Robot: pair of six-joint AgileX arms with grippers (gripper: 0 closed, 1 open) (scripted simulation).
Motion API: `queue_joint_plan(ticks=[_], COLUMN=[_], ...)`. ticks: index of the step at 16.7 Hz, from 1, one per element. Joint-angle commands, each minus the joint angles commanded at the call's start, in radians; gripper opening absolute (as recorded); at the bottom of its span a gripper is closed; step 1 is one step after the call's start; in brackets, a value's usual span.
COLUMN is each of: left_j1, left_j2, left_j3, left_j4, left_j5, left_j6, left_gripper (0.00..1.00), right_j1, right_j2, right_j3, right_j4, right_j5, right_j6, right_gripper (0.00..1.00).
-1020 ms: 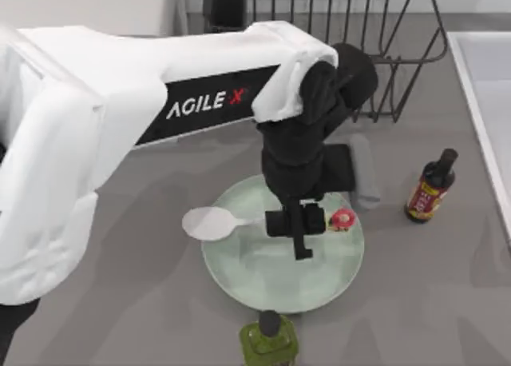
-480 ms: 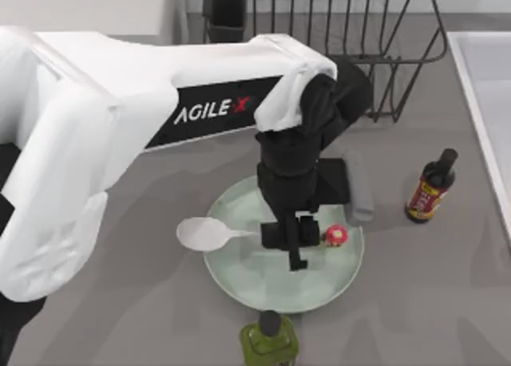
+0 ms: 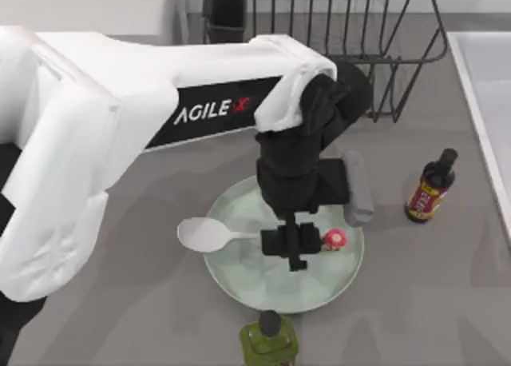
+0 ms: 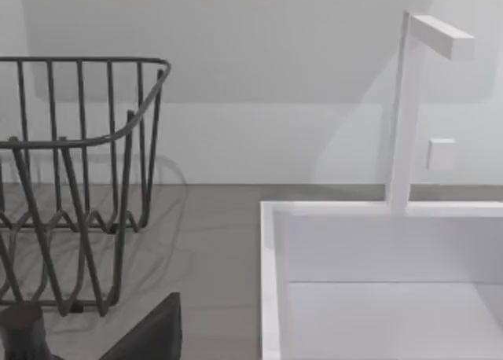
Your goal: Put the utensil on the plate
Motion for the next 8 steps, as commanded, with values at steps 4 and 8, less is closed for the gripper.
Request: queue_joint_plan(ticks=[4,8], left_j1=[0.000,0.000], left_j2=[0.000,0.000], left_j3=[0.000,0.000], left_j4=[0.000,0.000], left_j5=[0.000,0.000], left_j6=[0.000,0.000], left_gripper=[1.00,1.00], right_j1=[0.000,0.000], right_j2=[0.000,0.000], right_j3=[0.000,0.000], right_j4=[0.000,0.000], right_j5=[0.000,0.000], right_j6=[0.000,0.000], right_gripper=[1.00,1.00])
